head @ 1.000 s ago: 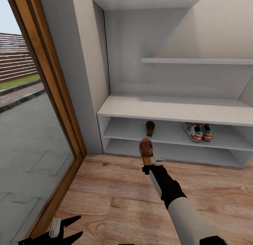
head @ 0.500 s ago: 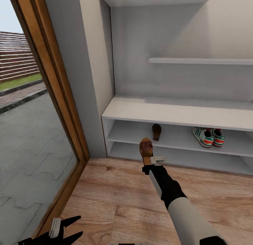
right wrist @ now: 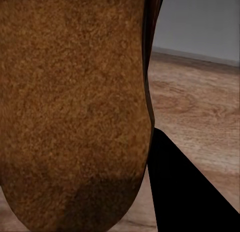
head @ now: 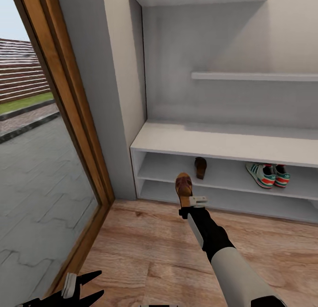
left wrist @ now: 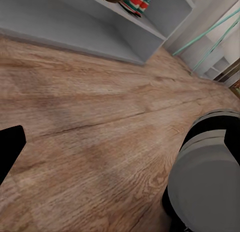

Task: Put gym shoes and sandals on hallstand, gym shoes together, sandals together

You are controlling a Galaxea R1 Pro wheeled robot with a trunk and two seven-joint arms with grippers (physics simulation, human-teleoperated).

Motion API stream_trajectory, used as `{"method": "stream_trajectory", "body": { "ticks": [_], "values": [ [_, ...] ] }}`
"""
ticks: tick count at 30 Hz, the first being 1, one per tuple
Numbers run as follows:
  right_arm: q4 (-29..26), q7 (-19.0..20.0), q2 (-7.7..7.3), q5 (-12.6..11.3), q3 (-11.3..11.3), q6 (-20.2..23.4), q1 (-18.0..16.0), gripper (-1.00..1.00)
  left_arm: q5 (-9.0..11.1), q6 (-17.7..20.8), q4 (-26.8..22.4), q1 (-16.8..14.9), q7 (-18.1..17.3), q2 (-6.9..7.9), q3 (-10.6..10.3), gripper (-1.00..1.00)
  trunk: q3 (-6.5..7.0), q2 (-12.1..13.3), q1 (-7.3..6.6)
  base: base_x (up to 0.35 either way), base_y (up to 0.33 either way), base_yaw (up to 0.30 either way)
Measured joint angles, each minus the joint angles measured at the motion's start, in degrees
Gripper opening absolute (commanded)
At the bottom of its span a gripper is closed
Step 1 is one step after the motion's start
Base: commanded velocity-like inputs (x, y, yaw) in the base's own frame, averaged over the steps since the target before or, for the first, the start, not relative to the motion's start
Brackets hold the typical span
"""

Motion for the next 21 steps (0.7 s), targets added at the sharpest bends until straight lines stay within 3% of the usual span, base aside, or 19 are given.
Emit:
{"method": "stream_trajectory", "body": {
  "ticks": [6, 10, 15, 21],
  "values": [
    [-0.02, 0.0, 0.0, -0.01, 0.0, 0.0, 0.0, -1.0, -0.09, 0.0, 0.02, 0.0, 0.0, -0.13, -0.14, 1.0, 0.0, 0.0, 0.0, 0.259, 0.11, 0.0],
    [2.03, -0.02, 0.0, -0.23, -0.18, -0.02, 0.01, -1.0, 0.03, -0.01, 0.03, 0.0, 0.08, -0.22, -0.13, 1.0, -0.01, 0.0, 0.02, 0.073, 0.019, 0.0],
    [6.34, 0.08, 0.0, -3.45, -0.36, -0.83, 0.0, -1.0, 0.02, -0.01, 0.03, 0.0, 0.1, -0.26, -0.09, 1.0, 0.0, 0.0, 0.03, 0.011, 0.003, 0.0],
    [7.71, -0.02, 0.0, -6.7, -0.44, -1.69, 0.0, -1.0, -0.16, -0.01, 0.03, 0.0, 0.1, -0.38, -0.08, 1.0, 0.0, 0.0, 0.02, 0.001, 0.0, 0.0]
  ]
}}
